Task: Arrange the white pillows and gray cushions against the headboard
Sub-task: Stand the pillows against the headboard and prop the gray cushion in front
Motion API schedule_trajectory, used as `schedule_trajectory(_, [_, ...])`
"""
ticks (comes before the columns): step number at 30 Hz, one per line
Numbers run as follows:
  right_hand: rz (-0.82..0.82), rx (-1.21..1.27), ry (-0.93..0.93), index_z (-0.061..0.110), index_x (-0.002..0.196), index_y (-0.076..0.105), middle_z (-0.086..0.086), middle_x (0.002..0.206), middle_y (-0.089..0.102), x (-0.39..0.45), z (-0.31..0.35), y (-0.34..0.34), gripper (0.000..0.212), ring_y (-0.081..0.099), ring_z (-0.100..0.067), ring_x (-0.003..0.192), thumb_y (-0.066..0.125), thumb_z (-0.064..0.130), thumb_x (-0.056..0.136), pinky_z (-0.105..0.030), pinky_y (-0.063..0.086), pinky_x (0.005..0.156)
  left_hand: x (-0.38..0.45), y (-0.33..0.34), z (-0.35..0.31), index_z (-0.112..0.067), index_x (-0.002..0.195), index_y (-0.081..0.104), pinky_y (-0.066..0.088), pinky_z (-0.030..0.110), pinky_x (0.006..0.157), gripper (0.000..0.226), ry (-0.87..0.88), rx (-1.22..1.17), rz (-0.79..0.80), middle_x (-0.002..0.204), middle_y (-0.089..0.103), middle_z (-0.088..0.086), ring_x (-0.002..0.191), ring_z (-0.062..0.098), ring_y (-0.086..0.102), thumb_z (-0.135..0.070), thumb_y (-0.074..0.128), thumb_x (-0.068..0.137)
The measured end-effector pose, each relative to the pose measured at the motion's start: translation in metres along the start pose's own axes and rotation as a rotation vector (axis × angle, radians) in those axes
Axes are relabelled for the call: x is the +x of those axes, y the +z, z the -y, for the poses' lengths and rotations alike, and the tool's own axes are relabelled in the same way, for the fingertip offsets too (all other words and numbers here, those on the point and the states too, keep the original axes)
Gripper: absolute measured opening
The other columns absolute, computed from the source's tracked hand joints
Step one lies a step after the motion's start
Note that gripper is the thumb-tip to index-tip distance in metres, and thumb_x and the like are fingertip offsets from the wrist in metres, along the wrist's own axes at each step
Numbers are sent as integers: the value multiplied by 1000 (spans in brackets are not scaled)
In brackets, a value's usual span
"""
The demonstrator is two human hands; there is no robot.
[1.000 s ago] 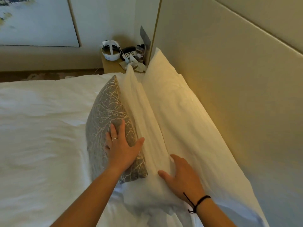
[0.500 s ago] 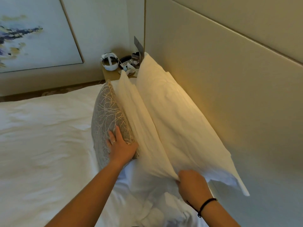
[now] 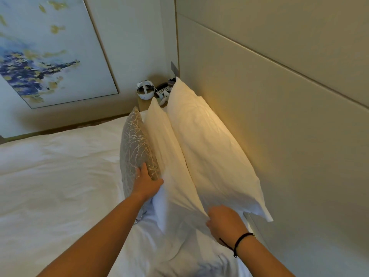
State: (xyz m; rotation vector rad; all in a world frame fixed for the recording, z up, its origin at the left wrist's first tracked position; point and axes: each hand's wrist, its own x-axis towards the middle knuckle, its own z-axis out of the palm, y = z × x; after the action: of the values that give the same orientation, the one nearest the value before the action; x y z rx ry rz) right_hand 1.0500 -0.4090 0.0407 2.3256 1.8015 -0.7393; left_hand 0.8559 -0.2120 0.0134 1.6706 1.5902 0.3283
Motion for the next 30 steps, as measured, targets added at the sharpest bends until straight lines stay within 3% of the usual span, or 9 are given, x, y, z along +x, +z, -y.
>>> schedule_trajectory(2, [-131,11,-17,20,79,58,-2,83,65,-17,-14,-12,23,61,-18,75,52,35,96,-28,37,57,-11,4,3,-22,156,-2,26,52,116,103,19,4,-17,164,2,7,146,35,21,-33,69,83])
schedule_trajectory(4, [-406,41,-27,25,101,63,3,98,65,-32,-32,-28,19,62,-18,88,57,40,92,-30,45,64,-21,8,4,-21,156,0,29,50,115,98,18,17,-38,164,5,5,144,34,24,-31,67,85])
schedule_trajectory(6, [-591,47,39,24,119,59,2,111,61,-41,-55,-40,36,61,-20,95,66,36,86,-32,49,65,-28,13,3,-19,156,2,30,49,114,96,24,26,-57,164,7,6,143,34,26,-30,66,86])
schedule_trajectory(8, [-582,22,190,23,114,54,1,112,57,-47,-75,-50,34,60,-20,90,68,33,85,-29,45,60,-34,20,-1,-18,155,5,32,50,113,93,65,56,-73,163,10,8,141,36,30,-31,66,86])
schedule_trajectory(10, [-452,9,302,23,93,52,0,104,61,-48,-90,-53,7,61,-18,85,59,24,90,-26,42,59,-39,26,-7,-19,154,6,32,52,112,92,88,113,-70,163,5,10,141,38,29,-35,66,86])
schedule_trajectory(14, [-387,26,329,23,63,33,0,83,64,-51,-112,-39,34,55,-17,67,51,11,89,-25,39,56,-45,31,-7,-20,156,4,29,52,114,95,85,132,-58,164,-2,8,145,36,21,-34,67,86])
schedule_trajectory(19, [-405,72,304,23,67,43,11,58,39,-64,-129,-17,29,43,-11,52,54,25,93,-24,29,45,-52,28,2,-21,156,7,33,49,112,94,82,101,-57,164,5,8,142,35,29,-29,69,86])
schedule_trajectory(27, [-471,145,296,17,63,46,5,58,46,-63,-131,-5,32,47,-17,52,56,30,91,-27,33,48,-72,32,-2,-23,154,19,36,47,109,84,123,62,-34,159,24,6,139,32,34,-33,65,84])
schedule_trajectory(30, [-537,195,343,19,63,47,5,58,49,-67,-130,3,31,45,-11,48,55,28,92,-25,31,45,-81,37,-3,-25,151,26,35,44,110,76,133,54,-26,157,29,3,139,27,35,-36,65,86])
